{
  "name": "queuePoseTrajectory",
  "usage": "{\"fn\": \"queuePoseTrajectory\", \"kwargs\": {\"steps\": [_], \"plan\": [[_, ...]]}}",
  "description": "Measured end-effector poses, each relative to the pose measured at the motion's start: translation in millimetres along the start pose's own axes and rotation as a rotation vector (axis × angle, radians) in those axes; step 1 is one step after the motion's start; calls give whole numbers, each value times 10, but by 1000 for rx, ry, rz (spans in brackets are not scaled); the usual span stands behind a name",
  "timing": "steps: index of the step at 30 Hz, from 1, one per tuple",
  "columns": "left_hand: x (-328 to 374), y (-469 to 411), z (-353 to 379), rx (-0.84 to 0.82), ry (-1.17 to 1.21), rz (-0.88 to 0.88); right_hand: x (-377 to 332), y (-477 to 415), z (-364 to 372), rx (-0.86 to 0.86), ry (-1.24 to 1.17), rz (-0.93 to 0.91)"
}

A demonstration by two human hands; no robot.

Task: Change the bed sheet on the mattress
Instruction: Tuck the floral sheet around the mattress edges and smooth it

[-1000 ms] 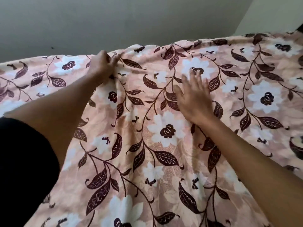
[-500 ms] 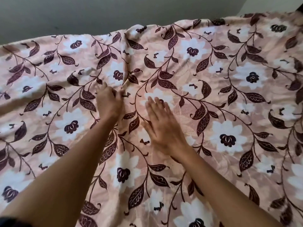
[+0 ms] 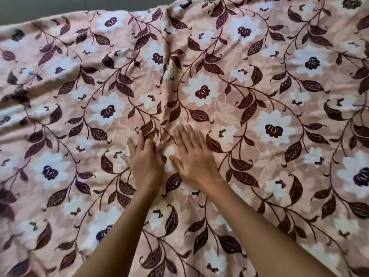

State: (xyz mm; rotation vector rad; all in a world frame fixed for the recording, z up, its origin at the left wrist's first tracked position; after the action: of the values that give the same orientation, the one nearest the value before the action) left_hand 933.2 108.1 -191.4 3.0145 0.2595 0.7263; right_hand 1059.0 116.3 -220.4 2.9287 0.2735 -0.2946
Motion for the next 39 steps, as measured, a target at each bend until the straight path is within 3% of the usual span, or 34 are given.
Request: {"fn": "queuePoseTrajectory", "kwargs": {"steps": [3, 6, 8, 10, 13, 18, 21, 23, 25, 27, 29, 32, 35, 39], "plan": [[-36, 45, -26, 18, -59, 24, 237, 259, -92, 21, -25, -115], [-43, 325, -16, -23, -77, -36, 964, 622, -182, 79, 10, 196], [-70, 593, 56, -82, -142, 3, 1414, 852, -236, 29, 33, 422], [-111, 890, 118, -104, -155, -1, 1488, 1008, -261, -6, 60, 494], [-121, 1001, 115, -69, -100, -23, 1040, 1009, -117, 10, 77, 368], [-230, 1010, -55, -14, -167, -112, 8, 1114, 164, -87, 56, -72], [-256, 1128, -158, -60, -89, -235, -102, 1237, 79, -93, 38, -285], [-273, 1264, -183, -107, -95, -211, 101, 1329, -12, 21, -18, -215], [-297, 1488, -149, -131, -144, -182, 537, 1436, -43, 66, -16, 47], [-330, 1737, -83, -143, -159, -189, 958, 1632, -40, 43, 23, 292], [-349, 1892, -16, -127, -112, -210, 1058, 1776, -14, 20, 54, 377], [-385, 1895, 33, -114, -44, -118, 626, 1933, 156, 53, 48, 293], [-422, 1865, -43, -158, -131, -36, -4, 2071, 331, 37, 18, 139], [-640, 2022, -288, -159, -136, -117, -489, 2398, 452, -32, 7, -124]]}}
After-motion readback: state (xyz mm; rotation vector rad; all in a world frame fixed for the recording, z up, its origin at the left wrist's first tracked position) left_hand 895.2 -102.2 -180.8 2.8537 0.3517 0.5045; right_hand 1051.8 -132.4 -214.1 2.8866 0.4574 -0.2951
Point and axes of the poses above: each hand's wrist, its own y-axis away from the middle knuckle, its own z-axis out of the palm, x = y × z, the point moved 1 cm from there along -y, towards the middle knuckle, and after that the axes turned 11 degrees about z, right-handed, at the moved point
